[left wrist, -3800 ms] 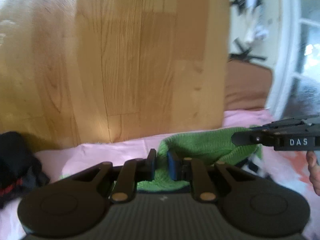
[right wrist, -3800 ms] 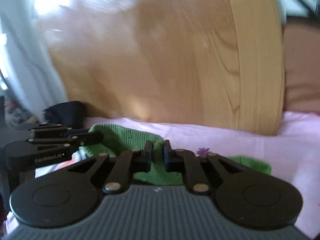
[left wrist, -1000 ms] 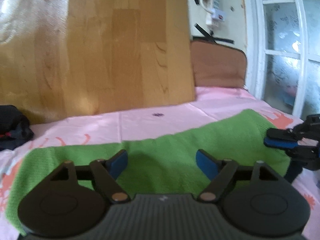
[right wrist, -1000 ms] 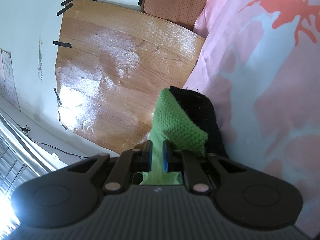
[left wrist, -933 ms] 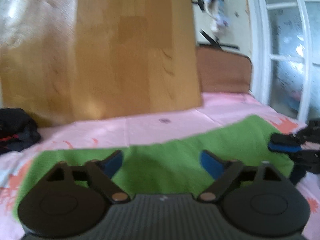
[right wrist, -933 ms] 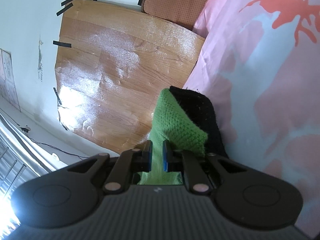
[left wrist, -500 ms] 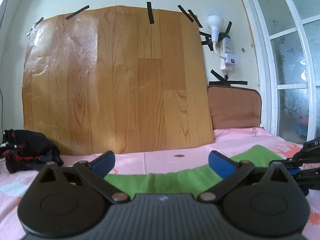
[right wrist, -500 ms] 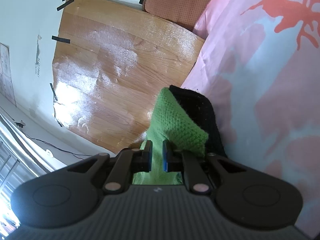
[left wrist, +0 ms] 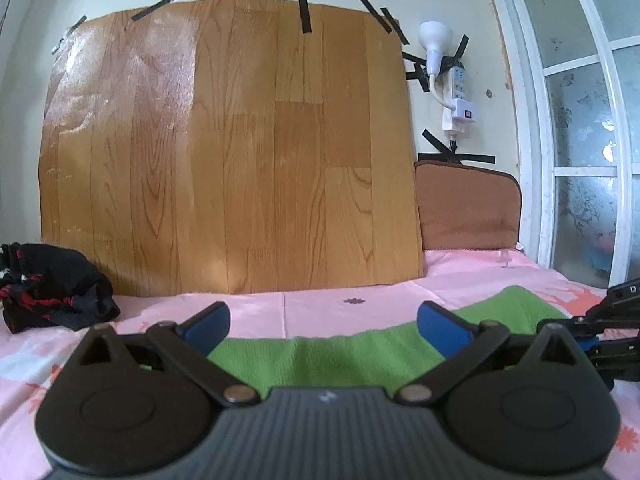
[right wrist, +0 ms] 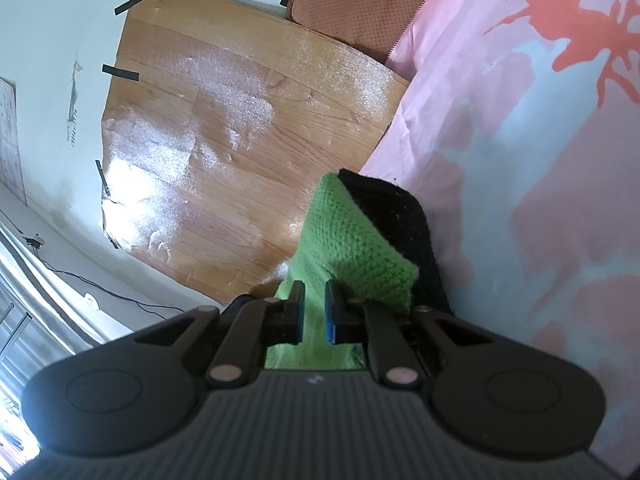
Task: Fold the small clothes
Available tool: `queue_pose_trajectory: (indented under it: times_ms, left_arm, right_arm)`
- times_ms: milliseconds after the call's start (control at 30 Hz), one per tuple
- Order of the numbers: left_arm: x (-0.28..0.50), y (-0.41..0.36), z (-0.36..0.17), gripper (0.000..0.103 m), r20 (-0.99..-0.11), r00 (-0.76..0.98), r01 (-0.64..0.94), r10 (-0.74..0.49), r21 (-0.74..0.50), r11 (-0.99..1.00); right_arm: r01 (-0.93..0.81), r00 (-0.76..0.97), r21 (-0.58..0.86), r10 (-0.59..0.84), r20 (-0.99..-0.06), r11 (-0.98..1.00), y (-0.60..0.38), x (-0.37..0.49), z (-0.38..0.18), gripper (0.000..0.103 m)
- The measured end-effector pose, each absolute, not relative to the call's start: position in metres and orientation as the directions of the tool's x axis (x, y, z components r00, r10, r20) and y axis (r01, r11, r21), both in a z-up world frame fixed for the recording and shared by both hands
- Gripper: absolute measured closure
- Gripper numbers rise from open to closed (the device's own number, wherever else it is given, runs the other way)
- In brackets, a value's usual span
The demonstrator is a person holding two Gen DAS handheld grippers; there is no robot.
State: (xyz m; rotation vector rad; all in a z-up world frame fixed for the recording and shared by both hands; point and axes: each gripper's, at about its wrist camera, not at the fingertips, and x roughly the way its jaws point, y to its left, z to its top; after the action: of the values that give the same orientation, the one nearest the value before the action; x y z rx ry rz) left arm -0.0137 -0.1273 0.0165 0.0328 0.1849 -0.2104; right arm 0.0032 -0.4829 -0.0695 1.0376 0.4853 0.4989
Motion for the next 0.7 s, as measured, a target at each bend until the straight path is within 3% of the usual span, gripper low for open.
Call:
queue_pose_trajectory:
  times_ms: [700]
  left_arm:
    - [-0.001,-0.122,0.013,0.000,-0.274,0.940,0.202,-0.202,-0.027,0.979]
  right_arm:
    - [-0.163,0.783,0.897,0.606,-0.137,0.412,-0.486,0.003,-0.069,0.089]
